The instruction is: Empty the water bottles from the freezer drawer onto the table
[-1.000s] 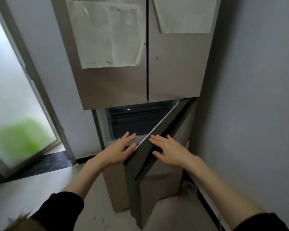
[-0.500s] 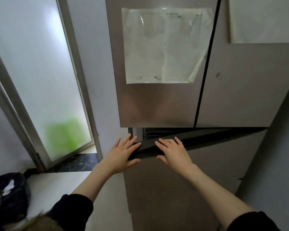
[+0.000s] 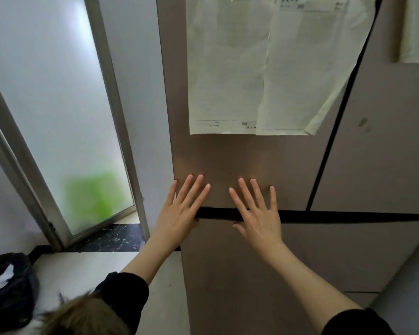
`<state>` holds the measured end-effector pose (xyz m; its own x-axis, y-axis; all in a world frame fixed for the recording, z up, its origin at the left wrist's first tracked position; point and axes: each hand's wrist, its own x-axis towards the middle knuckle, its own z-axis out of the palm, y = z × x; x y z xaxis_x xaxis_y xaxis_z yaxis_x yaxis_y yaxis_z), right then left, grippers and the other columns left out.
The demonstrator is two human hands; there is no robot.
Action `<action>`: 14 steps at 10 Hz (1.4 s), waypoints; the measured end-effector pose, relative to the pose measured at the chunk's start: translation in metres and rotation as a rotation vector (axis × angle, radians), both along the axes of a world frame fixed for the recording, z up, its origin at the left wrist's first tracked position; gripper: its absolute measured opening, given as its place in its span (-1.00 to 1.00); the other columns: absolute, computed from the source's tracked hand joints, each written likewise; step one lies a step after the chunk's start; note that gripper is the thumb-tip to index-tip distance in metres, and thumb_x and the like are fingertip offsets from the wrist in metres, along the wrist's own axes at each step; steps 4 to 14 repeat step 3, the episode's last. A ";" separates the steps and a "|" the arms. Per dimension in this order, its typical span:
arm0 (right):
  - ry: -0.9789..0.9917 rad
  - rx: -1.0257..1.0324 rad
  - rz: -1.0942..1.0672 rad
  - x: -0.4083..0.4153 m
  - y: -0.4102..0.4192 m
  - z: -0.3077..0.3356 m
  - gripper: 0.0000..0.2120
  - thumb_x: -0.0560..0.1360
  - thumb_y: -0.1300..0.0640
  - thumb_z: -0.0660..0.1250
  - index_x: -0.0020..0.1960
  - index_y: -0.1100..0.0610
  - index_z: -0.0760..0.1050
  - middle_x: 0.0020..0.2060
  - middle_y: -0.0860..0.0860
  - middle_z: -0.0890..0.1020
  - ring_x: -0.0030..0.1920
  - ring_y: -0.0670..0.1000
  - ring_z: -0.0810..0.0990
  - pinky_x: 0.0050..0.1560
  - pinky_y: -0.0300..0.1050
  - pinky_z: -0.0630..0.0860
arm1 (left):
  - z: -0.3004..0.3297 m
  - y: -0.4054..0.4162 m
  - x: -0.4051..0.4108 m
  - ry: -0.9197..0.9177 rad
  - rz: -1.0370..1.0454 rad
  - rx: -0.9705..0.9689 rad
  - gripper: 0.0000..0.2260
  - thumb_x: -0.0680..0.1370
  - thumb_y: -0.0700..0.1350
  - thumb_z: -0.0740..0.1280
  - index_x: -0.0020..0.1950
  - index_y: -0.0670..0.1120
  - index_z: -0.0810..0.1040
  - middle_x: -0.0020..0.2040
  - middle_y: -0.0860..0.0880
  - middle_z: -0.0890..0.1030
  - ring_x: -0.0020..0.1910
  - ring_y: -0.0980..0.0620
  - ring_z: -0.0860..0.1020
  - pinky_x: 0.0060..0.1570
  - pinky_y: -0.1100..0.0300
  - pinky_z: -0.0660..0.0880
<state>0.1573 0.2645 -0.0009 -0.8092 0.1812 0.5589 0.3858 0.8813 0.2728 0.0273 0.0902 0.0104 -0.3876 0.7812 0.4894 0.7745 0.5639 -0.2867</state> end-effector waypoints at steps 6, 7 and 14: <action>0.174 -0.165 0.166 0.010 -0.003 0.011 -0.23 0.38 -0.06 0.41 0.48 0.01 0.12 0.52 0.00 0.06 0.52 0.03 -0.10 0.45 0.29 0.04 | -0.017 0.006 -0.016 0.053 -0.018 0.110 0.09 0.24 -0.01 0.55 0.51 -0.02 -0.16 0.52 -0.04 -0.29 0.50 -0.06 -0.25 0.45 -0.08 -0.30; 0.174 -0.165 0.166 0.010 -0.003 0.011 -0.23 0.38 -0.06 0.41 0.48 0.01 0.12 0.52 0.00 0.06 0.52 0.03 -0.10 0.45 0.29 0.04 | -0.017 0.006 -0.016 0.053 -0.018 0.110 0.09 0.24 -0.01 0.55 0.51 -0.02 -0.16 0.52 -0.04 -0.29 0.50 -0.06 -0.25 0.45 -0.08 -0.30; 0.174 -0.165 0.166 0.010 -0.003 0.011 -0.23 0.38 -0.06 0.41 0.48 0.01 0.12 0.52 0.00 0.06 0.52 0.03 -0.10 0.45 0.29 0.04 | -0.017 0.006 -0.016 0.053 -0.018 0.110 0.09 0.24 -0.01 0.55 0.51 -0.02 -0.16 0.52 -0.04 -0.29 0.50 -0.06 -0.25 0.45 -0.08 -0.30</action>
